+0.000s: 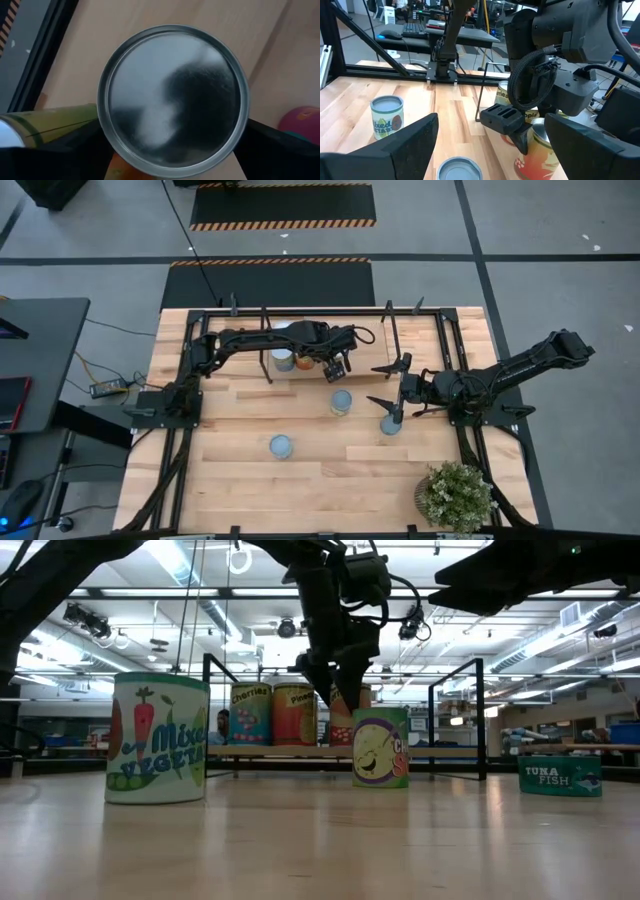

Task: Pick and place cans onto a shelf
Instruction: Put the canned corn on the shelf, then put the canned mixed vegetables on the shelf

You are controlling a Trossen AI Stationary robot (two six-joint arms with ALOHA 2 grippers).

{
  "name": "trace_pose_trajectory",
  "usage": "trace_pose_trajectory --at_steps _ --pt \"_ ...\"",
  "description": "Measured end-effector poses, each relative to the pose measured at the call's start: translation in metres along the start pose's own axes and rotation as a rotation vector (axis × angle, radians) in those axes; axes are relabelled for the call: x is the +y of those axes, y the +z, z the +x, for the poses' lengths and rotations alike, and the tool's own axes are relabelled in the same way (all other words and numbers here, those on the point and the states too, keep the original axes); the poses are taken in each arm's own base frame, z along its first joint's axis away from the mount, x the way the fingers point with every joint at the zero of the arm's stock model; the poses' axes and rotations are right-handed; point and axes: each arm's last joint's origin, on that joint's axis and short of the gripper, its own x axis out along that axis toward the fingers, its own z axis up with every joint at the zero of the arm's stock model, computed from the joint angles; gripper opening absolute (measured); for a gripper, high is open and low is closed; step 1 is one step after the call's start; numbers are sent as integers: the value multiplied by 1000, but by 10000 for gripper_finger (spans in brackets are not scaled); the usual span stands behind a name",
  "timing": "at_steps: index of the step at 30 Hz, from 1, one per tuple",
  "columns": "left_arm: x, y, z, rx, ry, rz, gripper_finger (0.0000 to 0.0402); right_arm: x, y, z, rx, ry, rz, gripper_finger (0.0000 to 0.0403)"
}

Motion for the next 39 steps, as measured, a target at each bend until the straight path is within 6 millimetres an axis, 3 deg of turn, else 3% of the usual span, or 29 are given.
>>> trace_pose_trajectory --at_steps 5,22,34,39 --pt "0 0 0 -1 4 13 394 0 0 0 0 1 -14 372" --pt "5 8 0 -82 121 22 400 0 0 0 0 1 -9 372" --pt "9 28 -30 -181 106 154 400 0 0 0 1 1 -15 372" --pt "19 36 -38 -229 98 68 400 0 0 0 1 1 -14 372"
